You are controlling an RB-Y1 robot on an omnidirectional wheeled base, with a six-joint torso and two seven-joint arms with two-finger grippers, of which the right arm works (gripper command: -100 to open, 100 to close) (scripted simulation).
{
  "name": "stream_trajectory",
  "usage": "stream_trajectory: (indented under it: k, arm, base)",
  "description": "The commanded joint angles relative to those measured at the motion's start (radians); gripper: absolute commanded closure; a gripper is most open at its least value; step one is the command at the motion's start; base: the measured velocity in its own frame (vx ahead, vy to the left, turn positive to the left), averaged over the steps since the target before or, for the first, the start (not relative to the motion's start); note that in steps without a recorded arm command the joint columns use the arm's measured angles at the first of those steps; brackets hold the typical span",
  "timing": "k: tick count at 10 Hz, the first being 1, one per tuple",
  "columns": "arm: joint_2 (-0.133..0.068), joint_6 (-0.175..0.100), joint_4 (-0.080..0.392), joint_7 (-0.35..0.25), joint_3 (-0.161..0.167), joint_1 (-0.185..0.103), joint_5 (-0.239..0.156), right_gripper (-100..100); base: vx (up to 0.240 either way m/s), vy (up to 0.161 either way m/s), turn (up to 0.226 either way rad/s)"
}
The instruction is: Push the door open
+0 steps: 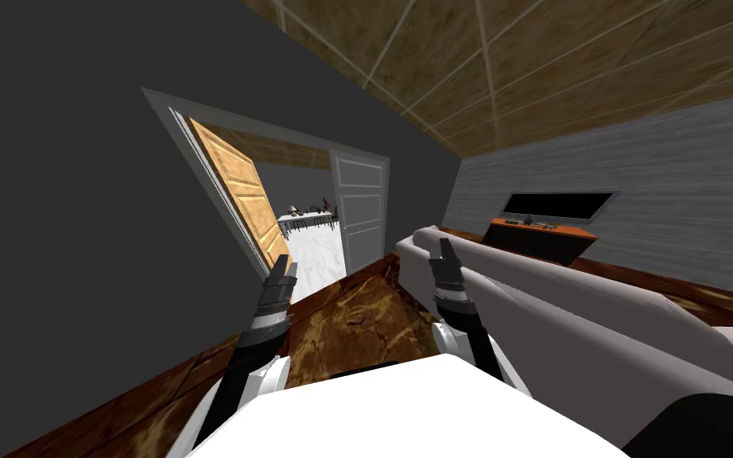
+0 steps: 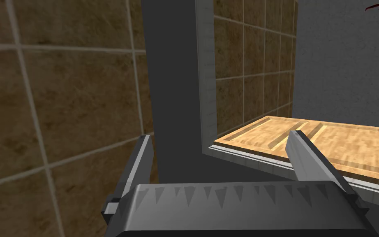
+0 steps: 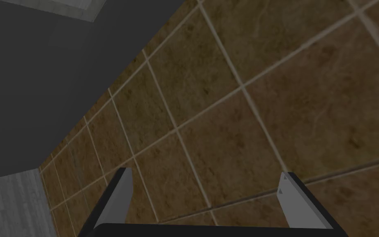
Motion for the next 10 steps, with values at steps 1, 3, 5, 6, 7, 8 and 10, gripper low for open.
stream_trajectory:
  k: [1, 3, 5, 6, 7, 8, 10]
  arm:
    - [-0.017, -0.011, 0.030, -0.028, 0.008, -0.004, -0.026, -100]
    - [-0.032, -0.023, 0.063, -0.060, 0.017, -0.009, -0.055, -100]
    - [-0.046, -0.037, 0.100, -0.096, 0.027, -0.014, -0.089, -100]
    - [-0.054, -0.043, 0.118, -0.113, 0.032, -0.017, -0.105, -100]
    - [-0.060, -0.052, 0.142, -0.136, 0.038, -0.021, -0.126, -100]
    - [-0.067, -0.061, 0.165, -0.158, 0.045, -0.024, -0.146, -100]
    - [-0.077, -0.074, 0.202, -0.193, 0.055, -0.029, -0.179, -100]
  base:
    - [0.093, -0.008, 0.213]
    - [0.137, 0.004, 0.195]
    - [0.156, -0.018, 0.168]
    - [0.142, -0.012, 0.174]
    - [0.137, -0.004, 0.211]
    - [0.162, -0.027, 0.278]
    - [0.143, -0.038, 0.134]
